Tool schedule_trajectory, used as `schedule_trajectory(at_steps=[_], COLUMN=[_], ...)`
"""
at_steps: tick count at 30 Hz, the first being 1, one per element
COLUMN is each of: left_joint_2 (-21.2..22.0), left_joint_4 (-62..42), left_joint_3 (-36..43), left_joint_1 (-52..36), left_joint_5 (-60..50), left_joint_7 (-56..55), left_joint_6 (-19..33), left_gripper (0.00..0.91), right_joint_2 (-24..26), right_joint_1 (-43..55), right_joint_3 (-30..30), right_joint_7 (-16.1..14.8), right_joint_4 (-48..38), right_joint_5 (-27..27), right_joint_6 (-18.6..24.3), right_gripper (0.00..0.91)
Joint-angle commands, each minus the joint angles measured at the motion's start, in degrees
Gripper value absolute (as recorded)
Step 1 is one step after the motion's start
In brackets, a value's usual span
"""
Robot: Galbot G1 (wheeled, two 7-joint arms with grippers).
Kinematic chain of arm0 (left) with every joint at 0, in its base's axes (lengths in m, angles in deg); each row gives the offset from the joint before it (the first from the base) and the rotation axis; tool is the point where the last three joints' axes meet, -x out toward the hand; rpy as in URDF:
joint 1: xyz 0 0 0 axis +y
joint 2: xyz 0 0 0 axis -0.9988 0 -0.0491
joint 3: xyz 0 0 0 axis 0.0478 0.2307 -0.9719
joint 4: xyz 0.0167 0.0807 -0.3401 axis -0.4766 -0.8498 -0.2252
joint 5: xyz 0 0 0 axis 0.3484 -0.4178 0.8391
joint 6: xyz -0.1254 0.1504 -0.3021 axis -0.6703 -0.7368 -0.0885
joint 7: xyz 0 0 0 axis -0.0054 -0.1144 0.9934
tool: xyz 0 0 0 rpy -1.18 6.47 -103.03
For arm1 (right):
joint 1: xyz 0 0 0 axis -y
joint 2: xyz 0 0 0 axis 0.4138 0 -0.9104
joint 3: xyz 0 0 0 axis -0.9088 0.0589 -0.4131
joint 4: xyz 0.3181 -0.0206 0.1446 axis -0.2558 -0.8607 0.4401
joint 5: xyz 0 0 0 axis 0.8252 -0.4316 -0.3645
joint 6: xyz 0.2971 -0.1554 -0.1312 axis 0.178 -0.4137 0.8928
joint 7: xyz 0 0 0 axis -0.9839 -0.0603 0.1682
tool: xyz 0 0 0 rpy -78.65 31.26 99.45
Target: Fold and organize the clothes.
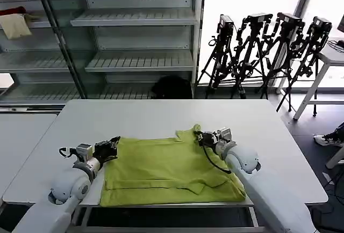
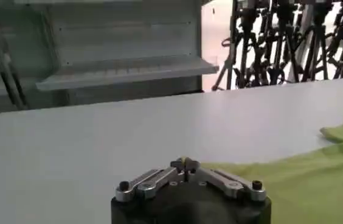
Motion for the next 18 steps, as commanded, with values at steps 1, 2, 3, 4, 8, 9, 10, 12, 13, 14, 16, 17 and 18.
schedule_trajectory(at_steps=[1,2,3,4,8,9,10,12,13,14,16,17,18], left_joint_2=[-0.52,-0.74,-0.83,-1.07,-2.24,-2.45,-3.02,-3.66,-3.87,-4.07,-4.15,-4.27,-4.4], left_joint_4=[3.61,4.59,4.99,5.98,8.93,9.73,10.52,12.09,12.58,13.89,15.19,15.62,16.85], left_joint_3=[-0.41,-0.63,-0.7,-0.93,-1.69,-1.86,-2.08,-2.32,-2.44,-2.5,-2.64,-2.68,-2.87], left_joint_1=[1.57,2.35,2.78,3.32,5.25,5.61,6.29,7.2,7.91,8.13,9.0,9.36,10.0], left_joint_5=[-0.13,-0.18,-0.23,-0.3,-0.25,-0.25,-0.23,-0.28,-0.34,-0.84,-1.8,-2.48,-3.34], left_joint_7=[-0.46,-0.42,-0.47,-0.63,-1.2,-1.22,-1.23,-1.29,-1.35,-1.65,-2.33,-2.51,-2.73], left_joint_6=[0.9,0.91,0.91,0.89,0.83,0.79,0.66,0.55,0.5,0.25,-0.62,-0.96,-1.58], left_gripper=[0.0,0.0,0.0,0.0,0.0,0.0,0.0,0.0,0.0,0.0,0.0,0.0,0.0], right_joint_2=[1.55,2.16,2.64,3.38,6.46,6.88,7.84,9.28,9.79,10.17,10.92,11.08,11.63], right_joint_1=[-1.14,-1.58,-1.87,-2.38,-4.29,-4.78,-5.7,-7.31,-8.18,-9.26,-10.98,-11.49,-12.9], right_joint_3=[-0.68,-0.87,-0.96,-1.29,-2.74,-3.13,-3.84,-5.16,-5.88,-6.75,-7.99,-8.3,-9.06], right_joint_7=[-0.03,0.02,0.04,0.23,0.31,0.36,0.37,0.34,0.37,0.49,0.53,0.56,0.62], right_joint_4=[4.28,5.22,5.91,6.96,11.04,11.5,12.61,14.41,15.32,16.27,18.48,18.83,20.45], right_joint_5=[1.07,1.37,1.53,2.1,3.17,3.33,3.6,4.09,4.3,4.48,4.83,4.87,5.07], right_joint_6=[1.52,1.53,1.53,1.51,1.42,1.42,1.45,1.75,1.77,1.76,1.81,1.9,2.09], right_gripper=[0.0,0.0,0.0,0.0,0.0,0.0,0.0,0.0,0.0,0.0,0.0,0.0,0.0])
